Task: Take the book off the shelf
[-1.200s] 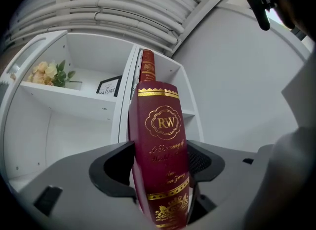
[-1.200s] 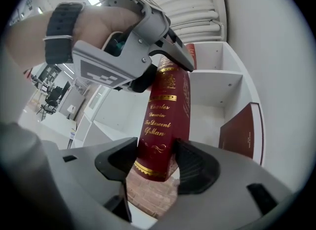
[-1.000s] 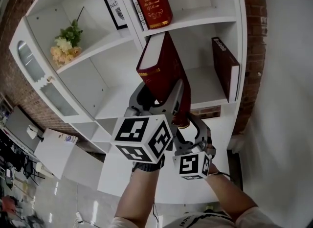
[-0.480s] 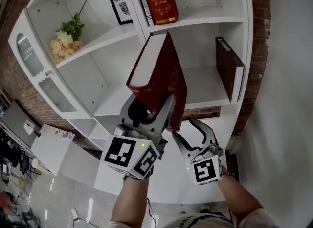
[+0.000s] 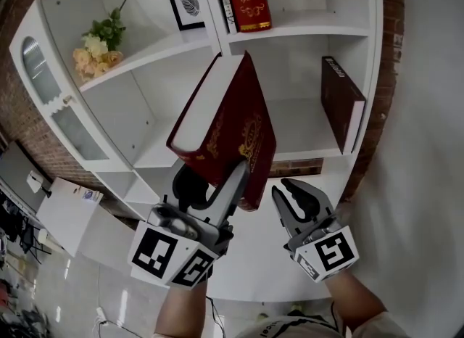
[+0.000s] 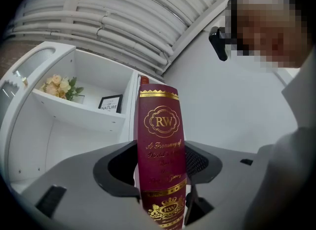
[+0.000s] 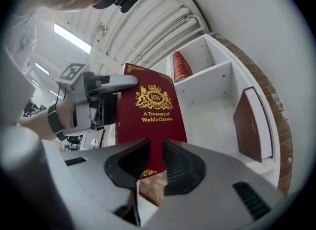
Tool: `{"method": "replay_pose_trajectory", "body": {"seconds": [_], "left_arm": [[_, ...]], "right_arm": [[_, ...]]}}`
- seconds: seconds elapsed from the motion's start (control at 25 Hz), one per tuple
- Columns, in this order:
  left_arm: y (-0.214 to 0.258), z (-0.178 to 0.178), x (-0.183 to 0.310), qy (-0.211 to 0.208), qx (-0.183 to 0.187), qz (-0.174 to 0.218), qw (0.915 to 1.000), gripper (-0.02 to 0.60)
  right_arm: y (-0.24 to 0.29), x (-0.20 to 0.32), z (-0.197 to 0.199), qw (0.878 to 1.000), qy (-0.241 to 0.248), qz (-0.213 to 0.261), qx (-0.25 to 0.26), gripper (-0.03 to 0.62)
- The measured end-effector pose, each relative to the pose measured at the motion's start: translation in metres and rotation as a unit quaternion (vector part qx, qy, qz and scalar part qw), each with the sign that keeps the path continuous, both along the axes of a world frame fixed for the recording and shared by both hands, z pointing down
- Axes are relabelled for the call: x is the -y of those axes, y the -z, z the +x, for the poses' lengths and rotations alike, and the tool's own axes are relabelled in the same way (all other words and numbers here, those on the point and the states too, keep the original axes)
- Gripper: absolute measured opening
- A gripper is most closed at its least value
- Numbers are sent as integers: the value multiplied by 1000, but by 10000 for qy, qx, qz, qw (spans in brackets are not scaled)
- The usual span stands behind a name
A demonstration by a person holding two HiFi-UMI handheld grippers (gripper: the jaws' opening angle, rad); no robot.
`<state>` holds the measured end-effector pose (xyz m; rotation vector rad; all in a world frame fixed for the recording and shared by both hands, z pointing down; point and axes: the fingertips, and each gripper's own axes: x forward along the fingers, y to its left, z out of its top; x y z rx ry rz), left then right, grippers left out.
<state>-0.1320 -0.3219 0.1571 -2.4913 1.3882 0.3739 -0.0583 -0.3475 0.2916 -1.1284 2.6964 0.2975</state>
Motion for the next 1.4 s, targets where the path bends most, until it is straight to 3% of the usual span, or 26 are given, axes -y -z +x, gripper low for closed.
{"method": "replay_pose_trajectory", "body": {"seconds": [0.2, 0.68, 1.4], "left_arm": [[-5, -12, -20, -46, -90, 35, 9999, 276], [-20, -41, -72, -328, -264, -97, 9991, 275], [-42, -61, -99, -580, -322, -366, 9971, 273]], "right_arm": [[2, -8, -3, 9999, 39, -118, 48, 54], [15, -46, -13, 9989, 227, -342, 220, 43], [12, -82, -40, 9990, -143, -418, 94, 17]]}}
